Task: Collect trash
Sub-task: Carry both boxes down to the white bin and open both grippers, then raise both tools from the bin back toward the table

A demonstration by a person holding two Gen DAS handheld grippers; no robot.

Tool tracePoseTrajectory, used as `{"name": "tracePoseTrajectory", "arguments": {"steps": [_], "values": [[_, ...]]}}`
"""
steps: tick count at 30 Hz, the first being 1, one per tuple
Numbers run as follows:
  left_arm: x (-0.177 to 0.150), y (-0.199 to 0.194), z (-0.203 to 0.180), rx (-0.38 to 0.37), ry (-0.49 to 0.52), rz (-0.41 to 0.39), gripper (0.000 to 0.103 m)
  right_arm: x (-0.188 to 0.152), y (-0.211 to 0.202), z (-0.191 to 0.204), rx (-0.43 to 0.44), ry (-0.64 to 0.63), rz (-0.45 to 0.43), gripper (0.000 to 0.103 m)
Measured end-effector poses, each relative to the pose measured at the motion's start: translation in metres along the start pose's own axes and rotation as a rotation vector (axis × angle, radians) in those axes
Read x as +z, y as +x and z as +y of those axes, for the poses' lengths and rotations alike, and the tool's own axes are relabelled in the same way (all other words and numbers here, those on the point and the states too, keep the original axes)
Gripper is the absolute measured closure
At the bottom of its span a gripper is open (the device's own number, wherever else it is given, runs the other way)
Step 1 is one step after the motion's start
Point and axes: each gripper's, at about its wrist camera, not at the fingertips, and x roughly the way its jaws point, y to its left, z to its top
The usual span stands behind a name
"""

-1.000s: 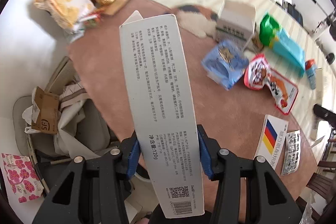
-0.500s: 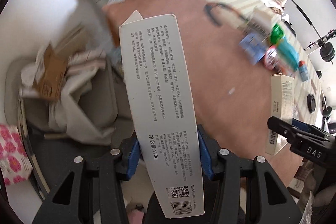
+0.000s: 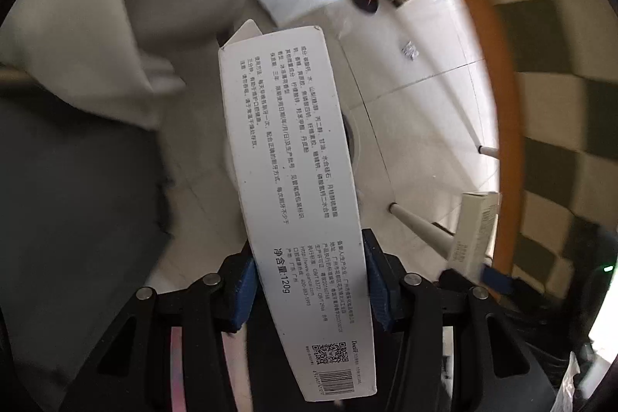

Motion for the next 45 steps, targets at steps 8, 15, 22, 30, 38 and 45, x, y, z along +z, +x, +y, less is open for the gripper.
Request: {"name": "tracePoseTrajectory", "arguments": {"steps": [8,15,22,30,38,45], "values": [[0.054,0.137,0.056,-0.169,-0.079,0.063,0.0,0.044,0.149,-0.029,0.032,0.006,0.109,0.026],[0.054,0.144,0.084,-0.029,-0.107,-0.042,0.0,0.064,0.199,-0.029,0.068,-0.038,0.121,0.0],[0.034,0.127,0.09,0.169,-0.064,-0.155,0.0,0.07,0.205,-0.02,-0.104,-0.113,0.043,0.0],[0.015,0.109,0.077,0.245,-0.055,-0.143,0.0,0.063,0.168,-0.008,-0.227,-0.173,-0.009,0.0],[-0.015,0.059,0.057,0.247,-0.053,-0.176,0.0,0.048,0.108,0.005,-0.239,-0.196,-0.046,0.0],[-0.047,-0.012,0.04,0.251,-0.06,-0.219,0.0,0.026,0.032,0.026,-0.212,-0.223,-0.077,0.0]]}}
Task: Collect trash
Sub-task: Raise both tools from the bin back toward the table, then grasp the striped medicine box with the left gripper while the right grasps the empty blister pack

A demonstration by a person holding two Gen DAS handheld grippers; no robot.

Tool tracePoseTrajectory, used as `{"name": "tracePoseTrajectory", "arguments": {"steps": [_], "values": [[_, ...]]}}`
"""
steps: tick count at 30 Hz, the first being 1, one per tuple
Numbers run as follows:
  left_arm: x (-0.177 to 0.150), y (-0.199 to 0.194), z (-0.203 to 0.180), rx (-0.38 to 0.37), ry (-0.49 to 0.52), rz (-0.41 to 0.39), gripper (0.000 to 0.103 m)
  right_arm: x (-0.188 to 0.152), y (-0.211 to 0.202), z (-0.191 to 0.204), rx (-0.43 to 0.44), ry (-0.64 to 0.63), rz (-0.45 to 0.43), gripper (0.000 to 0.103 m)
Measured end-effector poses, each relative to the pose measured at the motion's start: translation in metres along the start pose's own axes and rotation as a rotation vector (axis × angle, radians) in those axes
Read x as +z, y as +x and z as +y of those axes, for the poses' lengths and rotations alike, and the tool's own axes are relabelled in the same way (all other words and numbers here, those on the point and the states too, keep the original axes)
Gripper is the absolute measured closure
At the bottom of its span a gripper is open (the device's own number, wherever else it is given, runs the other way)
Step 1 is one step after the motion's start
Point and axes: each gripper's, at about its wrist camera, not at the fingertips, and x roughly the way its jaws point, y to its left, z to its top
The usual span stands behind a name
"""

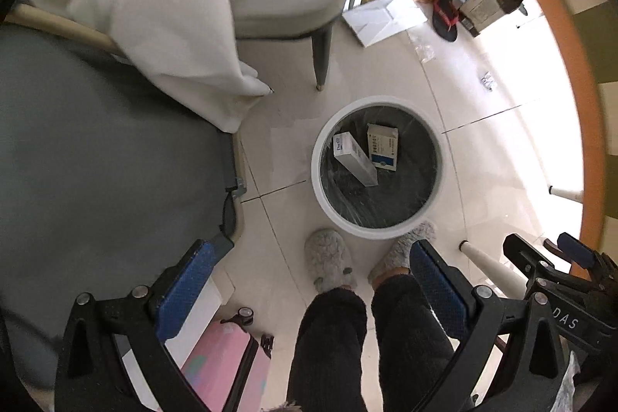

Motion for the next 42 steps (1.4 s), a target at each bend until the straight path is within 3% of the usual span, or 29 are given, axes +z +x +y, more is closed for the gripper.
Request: {"name": "tracePoseTrajectory", "arguments": {"steps": [14,22,27,33,36,39,42], "values": [[-0.053,-0.189,-0.001,0.004,0.041,-0.088,0.0,-0.05,-0.207,0.006,0.081,-0.027,-0.087,0.0],[-0.06,-0.289,-0.026,0.0,0.095,-0.246,0.0,-0.075,-0.319,-0.025,0.249,0.076,-0.216,0.0],[-0.044,-0.328,-0.076,0.007,0.153,-0.332,0.0,-0.075,-0.365,-0.085,0.301,0.224,-0.279,0.0],[-0.017,-0.344,-0.196,0.031,0.281,-0.359,0.0,-0.079,-0.382,-0.221,0.212,0.45,-0.308,0.0],[-0.005,-0.332,-0.266,0.067,0.336,-0.355,0.0,-0.087,-0.366,-0.312,0.124,0.591,-0.282,0.0],[0.01,-0.307,-0.331,0.153,0.403,-0.348,0.0,-0.091,-0.325,-0.387,0.043,0.684,-0.218,0.0],[0.019,-0.276,-0.378,0.237,0.459,-0.309,0.0,-0.085,-0.277,-0.432,0.024,0.705,-0.13,0.0]]}}
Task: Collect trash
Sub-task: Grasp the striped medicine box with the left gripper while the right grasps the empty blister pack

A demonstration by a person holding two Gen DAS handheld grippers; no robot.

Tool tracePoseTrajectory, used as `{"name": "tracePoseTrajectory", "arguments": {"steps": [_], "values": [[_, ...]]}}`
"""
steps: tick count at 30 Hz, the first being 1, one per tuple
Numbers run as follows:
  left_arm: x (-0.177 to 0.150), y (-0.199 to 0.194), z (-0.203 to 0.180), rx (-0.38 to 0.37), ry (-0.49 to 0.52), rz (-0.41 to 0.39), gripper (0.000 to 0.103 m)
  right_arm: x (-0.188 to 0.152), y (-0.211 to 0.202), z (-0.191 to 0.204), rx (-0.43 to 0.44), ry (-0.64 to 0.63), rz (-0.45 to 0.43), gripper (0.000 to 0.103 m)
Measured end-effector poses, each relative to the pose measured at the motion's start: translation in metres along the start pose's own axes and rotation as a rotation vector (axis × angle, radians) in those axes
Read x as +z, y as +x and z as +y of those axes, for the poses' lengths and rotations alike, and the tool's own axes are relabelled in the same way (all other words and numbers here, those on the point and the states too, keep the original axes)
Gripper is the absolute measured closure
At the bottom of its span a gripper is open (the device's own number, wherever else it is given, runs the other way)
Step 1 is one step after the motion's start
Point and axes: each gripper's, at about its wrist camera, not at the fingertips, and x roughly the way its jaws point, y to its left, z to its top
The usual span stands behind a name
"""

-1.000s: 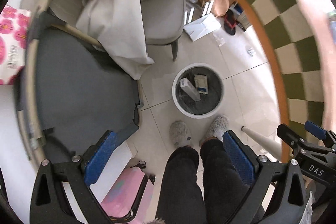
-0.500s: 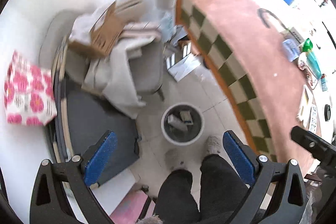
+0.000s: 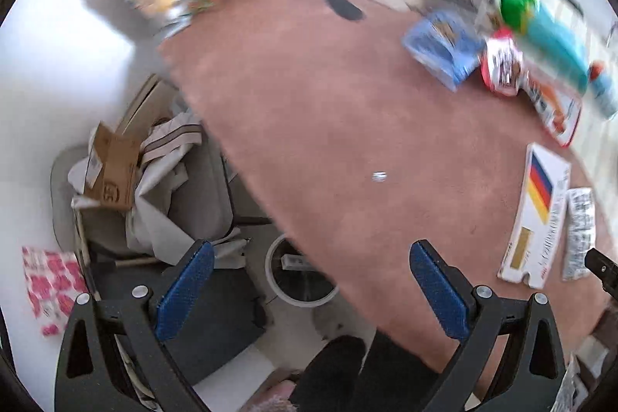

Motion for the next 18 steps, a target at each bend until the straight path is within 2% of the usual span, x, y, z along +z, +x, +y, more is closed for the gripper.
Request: {"name": "tracePoseTrajectory", "arguments": {"steps": [2,5,6,8,9,11,18], "values": [[0.006,0.012,-0.018,0.018,0.033,0.031,0.0,0.013,0.021,-0.005,-0.005,-0.024,0.023,0.001],[0.012,0.022,-0.039,0.03,0.072,0.064,0.0,0.025,0.038,0.001,-0.009,-0.079,0.022,0.009],[0.012,0.023,-0.043,0.03,0.079,0.07,0.0,0.028,0.042,0.005,-0.021,-0.102,0.017,0.017],[0.015,0.023,-0.051,0.021,0.095,0.081,0.0,0.029,0.046,0.01,-0.044,-0.12,-0.004,0.021],[0.017,0.022,-0.056,0.01,0.099,0.085,0.0,0.029,0.046,0.011,-0.035,-0.144,-0.014,0.027],[0.02,0.018,-0.07,-0.031,0.114,0.09,0.0,0.029,0.047,0.009,-0.048,-0.159,-0.029,0.034],[0.024,0.02,-0.147,-0.236,0.253,0.159,0.0,0.044,0.053,-0.07,-0.015,0.046,0.026,0.034]]}}
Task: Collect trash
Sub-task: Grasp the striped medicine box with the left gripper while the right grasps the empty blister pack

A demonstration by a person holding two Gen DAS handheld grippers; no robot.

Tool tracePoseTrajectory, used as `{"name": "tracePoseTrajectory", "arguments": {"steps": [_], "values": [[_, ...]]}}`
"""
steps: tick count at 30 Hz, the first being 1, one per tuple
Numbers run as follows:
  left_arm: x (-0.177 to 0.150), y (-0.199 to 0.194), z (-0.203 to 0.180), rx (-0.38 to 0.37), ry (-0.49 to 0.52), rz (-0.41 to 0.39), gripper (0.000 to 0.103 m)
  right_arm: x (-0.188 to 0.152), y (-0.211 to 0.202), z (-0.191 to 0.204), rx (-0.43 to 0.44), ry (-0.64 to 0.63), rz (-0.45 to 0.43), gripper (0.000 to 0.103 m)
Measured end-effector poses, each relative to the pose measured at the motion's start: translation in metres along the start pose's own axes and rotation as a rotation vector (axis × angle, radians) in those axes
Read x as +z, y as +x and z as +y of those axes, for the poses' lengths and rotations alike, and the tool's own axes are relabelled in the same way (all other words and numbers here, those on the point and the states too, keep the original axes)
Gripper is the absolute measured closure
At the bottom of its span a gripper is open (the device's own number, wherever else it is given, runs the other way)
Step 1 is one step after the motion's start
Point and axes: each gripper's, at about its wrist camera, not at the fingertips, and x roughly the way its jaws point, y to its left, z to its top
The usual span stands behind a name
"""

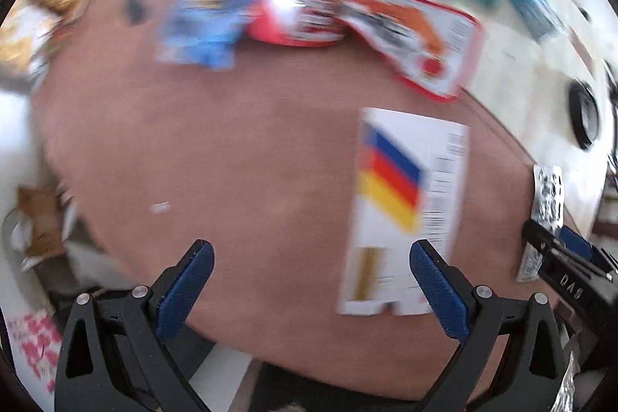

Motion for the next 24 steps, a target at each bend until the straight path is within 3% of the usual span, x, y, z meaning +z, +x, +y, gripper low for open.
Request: {"name": "tracePoseTrajectory", "arguments": {"steps": [5,7,11,16,19,20,24], "values": [[0.011,0.035,-0.037,-0.046,0.069,0.083,0.0,0.005,0.004,-0.01,0.007,0.032,0.028,0.033],[0.013,0.042,-0.044,-0.048,0.077,0.093,0.005,0.005,0.005,0.0,0.001,0.016,0.026,0.033],[0.012,0.038,-0.045,-0.039,0.062,0.052,0.012,-0.004,0.004,0.027,-0.045,-0.005,0.001,0.033],[0.011,0.031,-0.03,-0.05,0.027,0.032,0.033,-0.019,0.003,0.018,-0.038,-0.001,-0.009,0.035],[0.012,0.03,-0.019,-0.074,0.027,0.028,0.034,-0.02,0.005,0.029,-0.014,-0.048,0.014,0.035],[0.012,0.03,-0.018,-0.072,0.031,0.027,0.034,-0.036,0.001,0.033,0.003,-0.069,0.018,0.035],[0.009,0.031,-0.017,-0.06,0.039,0.021,0.034,-0.037,0.008,0.046,-0.035,-0.112,0.023,0.034]]}}
